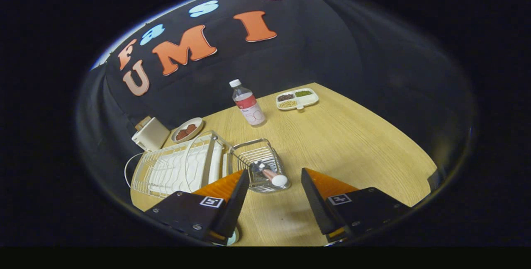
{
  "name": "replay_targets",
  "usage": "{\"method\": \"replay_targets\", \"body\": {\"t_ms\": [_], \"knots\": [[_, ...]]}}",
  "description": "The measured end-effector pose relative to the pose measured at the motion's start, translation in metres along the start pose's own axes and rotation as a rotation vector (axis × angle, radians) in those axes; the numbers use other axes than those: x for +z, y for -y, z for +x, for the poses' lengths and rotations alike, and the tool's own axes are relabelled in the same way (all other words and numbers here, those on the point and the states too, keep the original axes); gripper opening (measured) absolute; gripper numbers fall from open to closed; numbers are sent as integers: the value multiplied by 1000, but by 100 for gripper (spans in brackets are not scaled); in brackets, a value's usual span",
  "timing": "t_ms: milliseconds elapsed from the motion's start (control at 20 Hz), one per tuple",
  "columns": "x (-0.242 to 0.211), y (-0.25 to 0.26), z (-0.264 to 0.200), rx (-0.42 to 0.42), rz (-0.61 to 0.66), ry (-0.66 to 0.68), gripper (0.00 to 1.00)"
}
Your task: Take the plate from the dish rack, then take the spoon from the basket and place it into the plate.
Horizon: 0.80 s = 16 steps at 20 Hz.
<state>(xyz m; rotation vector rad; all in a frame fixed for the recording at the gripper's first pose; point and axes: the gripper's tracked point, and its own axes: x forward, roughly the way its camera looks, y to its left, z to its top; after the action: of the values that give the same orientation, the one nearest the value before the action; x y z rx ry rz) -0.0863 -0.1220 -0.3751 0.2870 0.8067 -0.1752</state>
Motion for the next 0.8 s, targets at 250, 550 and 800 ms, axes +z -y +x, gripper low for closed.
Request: {"method": "replay_targets", "body": {"t_ms": [250, 550, 800], "knots": [[6, -8, 10, 6, -102, 63, 55], [4, -16, 5, 1, -188, 87, 23], [14, -30, -4, 14, -286, 85, 14]]}}
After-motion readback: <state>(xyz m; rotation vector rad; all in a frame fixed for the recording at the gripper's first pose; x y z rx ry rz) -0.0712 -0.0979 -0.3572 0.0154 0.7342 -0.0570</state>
